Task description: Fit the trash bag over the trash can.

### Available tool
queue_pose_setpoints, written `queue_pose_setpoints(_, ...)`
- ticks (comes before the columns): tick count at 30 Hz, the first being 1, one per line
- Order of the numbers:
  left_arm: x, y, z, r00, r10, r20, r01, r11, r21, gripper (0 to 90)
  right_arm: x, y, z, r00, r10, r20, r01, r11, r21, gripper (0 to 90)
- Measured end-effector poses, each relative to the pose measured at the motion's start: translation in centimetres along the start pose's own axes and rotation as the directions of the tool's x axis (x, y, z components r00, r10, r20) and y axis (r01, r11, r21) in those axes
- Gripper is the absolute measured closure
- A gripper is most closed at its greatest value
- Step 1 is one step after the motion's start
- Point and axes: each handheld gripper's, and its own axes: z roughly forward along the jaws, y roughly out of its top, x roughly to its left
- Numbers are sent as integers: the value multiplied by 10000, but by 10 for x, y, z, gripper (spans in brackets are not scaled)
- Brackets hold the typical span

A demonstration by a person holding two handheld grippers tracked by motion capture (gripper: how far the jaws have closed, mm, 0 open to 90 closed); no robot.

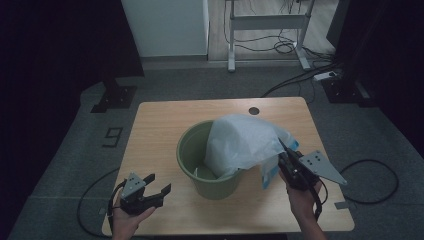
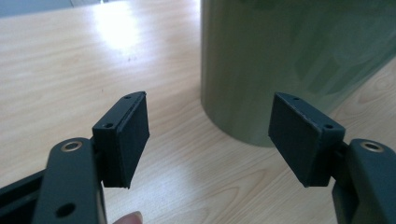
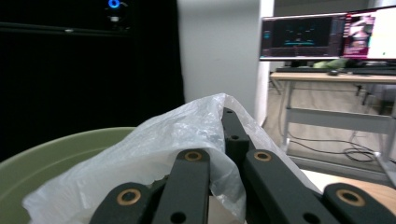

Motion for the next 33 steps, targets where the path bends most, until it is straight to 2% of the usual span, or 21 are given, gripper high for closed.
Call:
queue_pose_setpoints(5, -8, 13, -11, 9997, 220, 92, -218, 9995, -243, 284, 11, 8, 11, 9973, 66, -736, -43, 9995, 311, 889)
queue_pose_setpoints(10, -14, 22, -15, 9990, 366, 241, -356, 9985, -421, 283, 17, 10, 18, 9936, 63, -1128, 3, 9983, 586, 888)
queue_pose_setpoints(13, -19, 32, -17, 9979, 570, 296, -553, 9970, -539, 283, 26, 11, 24, 9885, -124, -1510, 246, 9965, 793, 887)
queue_pose_setpoints(23, -35, 54, -12, 9940, 1011, 419, -975, 9920, -796, 278, 42, 5, 30, 9793, -260, -2010, 488, 9928, 1092, 885)
queue_pose_setpoints(33, -46, 59, -7, 9886, 1271, 802, -1204, 9892, -837, 285, 51, -2, 36, 9725, -312, -2306, 663, 9871, 1460, 883)
